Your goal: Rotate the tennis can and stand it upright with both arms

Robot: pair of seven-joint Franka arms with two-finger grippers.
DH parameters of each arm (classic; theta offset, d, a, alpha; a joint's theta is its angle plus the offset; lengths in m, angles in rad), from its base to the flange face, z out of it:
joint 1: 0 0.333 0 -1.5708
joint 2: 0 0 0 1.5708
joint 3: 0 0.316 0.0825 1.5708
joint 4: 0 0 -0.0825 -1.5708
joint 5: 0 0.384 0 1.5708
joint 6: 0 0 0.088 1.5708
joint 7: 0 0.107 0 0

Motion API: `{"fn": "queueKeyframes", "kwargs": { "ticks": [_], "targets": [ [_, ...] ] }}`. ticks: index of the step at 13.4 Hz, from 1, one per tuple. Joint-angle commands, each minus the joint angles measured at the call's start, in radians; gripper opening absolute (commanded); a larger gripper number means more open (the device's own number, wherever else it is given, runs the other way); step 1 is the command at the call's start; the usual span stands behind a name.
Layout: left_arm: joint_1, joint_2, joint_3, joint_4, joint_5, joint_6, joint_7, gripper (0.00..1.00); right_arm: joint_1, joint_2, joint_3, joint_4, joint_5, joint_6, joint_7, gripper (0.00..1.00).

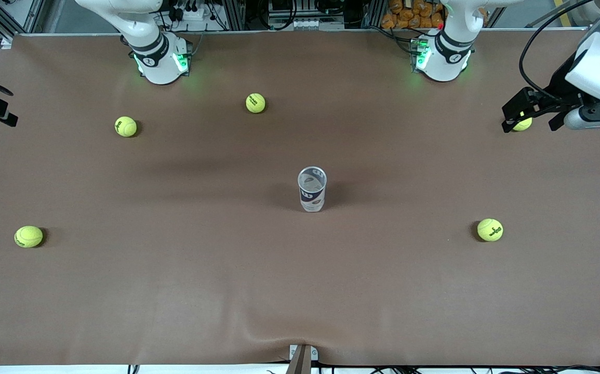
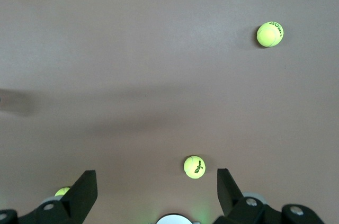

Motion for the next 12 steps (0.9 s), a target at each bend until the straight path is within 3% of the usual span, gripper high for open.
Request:
{"fn": "queueKeyframes", "kwargs": {
  "ticks": [1, 12],
  "targets": [
    [0.007, 0.000, -0.006, 0.017, 0.036, -0.014, 0.021, 1.00, -0.016, -0.006, 0.015, 0.003, -0.002, -0.008, 0.016, 1.00],
    [0.012, 0.020, -0.006, 0.037, 0.035, -0.026, 0.021, 1.00, -0.014, -0.003, 0.015, 0.003, 0.009, -0.011, 0.014, 1.00]
  ]
}}
